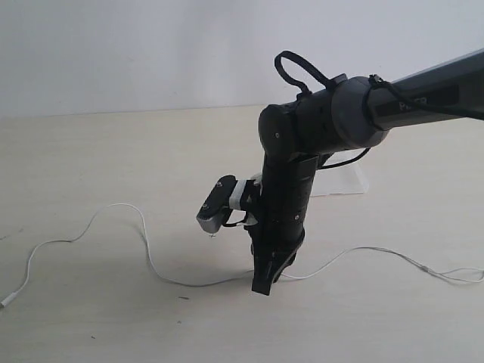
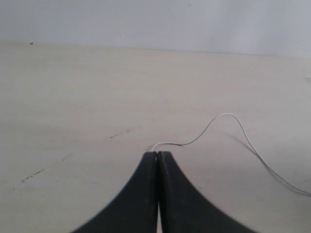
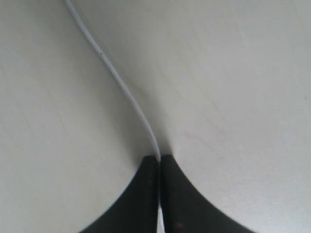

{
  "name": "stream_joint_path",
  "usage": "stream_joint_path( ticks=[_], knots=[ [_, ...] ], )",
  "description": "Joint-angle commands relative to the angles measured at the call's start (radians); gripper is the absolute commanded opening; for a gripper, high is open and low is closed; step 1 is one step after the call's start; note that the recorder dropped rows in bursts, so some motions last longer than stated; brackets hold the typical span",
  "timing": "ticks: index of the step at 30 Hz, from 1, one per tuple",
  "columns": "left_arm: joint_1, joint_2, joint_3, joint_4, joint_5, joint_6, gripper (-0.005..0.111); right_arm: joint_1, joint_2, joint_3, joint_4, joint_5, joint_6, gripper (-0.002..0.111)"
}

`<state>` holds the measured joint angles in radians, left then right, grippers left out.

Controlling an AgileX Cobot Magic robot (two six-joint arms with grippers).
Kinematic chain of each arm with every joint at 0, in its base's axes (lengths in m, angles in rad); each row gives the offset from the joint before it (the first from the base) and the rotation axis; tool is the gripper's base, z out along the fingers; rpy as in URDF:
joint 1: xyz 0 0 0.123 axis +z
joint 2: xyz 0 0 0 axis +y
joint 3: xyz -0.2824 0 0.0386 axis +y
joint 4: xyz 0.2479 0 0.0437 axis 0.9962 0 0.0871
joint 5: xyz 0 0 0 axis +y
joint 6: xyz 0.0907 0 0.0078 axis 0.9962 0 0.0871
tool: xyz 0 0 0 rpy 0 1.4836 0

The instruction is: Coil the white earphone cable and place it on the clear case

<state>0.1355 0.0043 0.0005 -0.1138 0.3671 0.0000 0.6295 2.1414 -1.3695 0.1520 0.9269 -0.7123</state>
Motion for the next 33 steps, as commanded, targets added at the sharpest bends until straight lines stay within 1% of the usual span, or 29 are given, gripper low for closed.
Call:
stream_joint_path(
  ticks=[1, 7, 16, 23, 33],
  knots=[
    [0.003, -0.004, 0.000, -0.003, -0.007, 0.000, 0.000, -0.002, 0.023, 0.016, 0.052, -0.002, 0.005, 0.000],
    [0.003, -0.004, 0.000, -0.003, -0.007, 0.000, 0.000, -0.002, -0.083, -0.005, 0.116, -0.016, 0.005, 0.000],
    [0.003, -0.004, 0.000, -0.003, -0.007, 0.000, 0.000, -0.002, -0.381, -0.112, 0.280, -0.081, 0.005, 0.000],
    [0.003, -0.004, 0.000, -0.003, -0.007, 0.000, 0.000, -0.002, -0.574, -0.174, 0.284, -0.154, -0.001, 0.000],
    [0.003, -0.004, 0.000, -0.003, -0.007, 0.000, 0.000, -0.002, -0.738, -0.204, 0.290, -0.316, -0.001, 0.000]
  ],
)
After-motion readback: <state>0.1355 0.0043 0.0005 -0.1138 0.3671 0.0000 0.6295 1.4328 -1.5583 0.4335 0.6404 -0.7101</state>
